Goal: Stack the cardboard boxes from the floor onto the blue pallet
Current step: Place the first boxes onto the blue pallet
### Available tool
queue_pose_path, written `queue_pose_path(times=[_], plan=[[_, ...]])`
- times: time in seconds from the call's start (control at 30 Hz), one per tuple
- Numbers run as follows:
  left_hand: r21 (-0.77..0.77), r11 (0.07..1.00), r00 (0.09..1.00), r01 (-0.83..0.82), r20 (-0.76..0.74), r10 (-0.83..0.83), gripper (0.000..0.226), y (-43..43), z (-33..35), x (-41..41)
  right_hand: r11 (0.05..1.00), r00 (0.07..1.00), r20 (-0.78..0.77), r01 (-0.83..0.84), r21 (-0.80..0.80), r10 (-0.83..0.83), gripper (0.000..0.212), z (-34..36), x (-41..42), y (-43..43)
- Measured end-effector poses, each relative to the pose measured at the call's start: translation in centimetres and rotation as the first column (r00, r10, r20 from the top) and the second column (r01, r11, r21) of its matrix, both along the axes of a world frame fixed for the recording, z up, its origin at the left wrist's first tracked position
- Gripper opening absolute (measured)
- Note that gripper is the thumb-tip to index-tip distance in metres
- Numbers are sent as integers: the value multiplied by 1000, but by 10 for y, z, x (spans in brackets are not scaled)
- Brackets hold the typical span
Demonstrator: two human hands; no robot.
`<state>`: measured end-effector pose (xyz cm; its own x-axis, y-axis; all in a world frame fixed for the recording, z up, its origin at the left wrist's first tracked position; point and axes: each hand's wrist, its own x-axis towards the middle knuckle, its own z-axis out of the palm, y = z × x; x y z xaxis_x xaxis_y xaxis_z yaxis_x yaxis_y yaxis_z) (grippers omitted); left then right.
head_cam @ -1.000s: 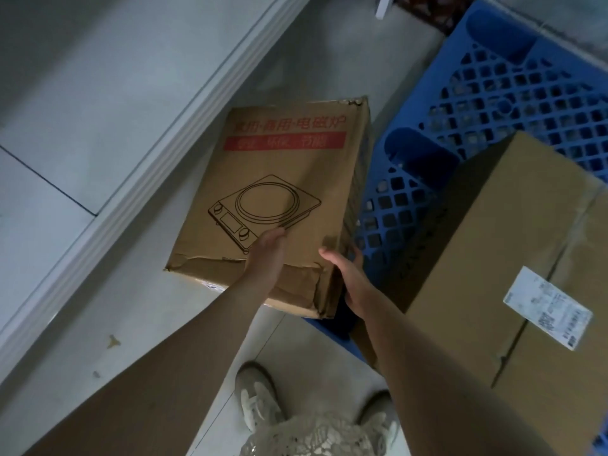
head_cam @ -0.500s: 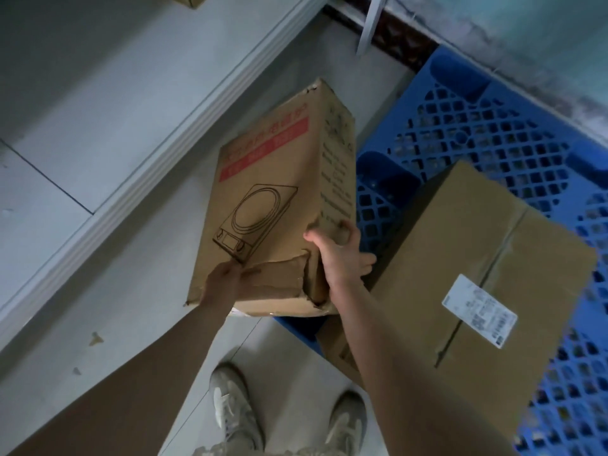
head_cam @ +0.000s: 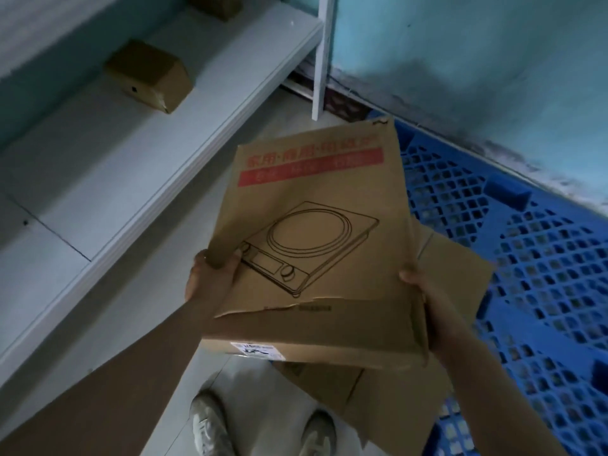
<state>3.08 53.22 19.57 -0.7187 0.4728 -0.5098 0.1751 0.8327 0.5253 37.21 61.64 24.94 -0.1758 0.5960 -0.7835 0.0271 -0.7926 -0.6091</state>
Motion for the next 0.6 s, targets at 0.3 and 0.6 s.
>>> queue_pose_path(times=[0.3, 0.6], plan=[[131, 969, 974, 207, -124, -192, 90, 42, 19, 123, 968, 957, 212, 154, 200, -196, 15, -2, 132, -54], [129, 946, 953, 298, -90, -288, 83, 24, 1, 166, 955, 851, 447, 194, 223, -277, 24, -43, 154, -100]])
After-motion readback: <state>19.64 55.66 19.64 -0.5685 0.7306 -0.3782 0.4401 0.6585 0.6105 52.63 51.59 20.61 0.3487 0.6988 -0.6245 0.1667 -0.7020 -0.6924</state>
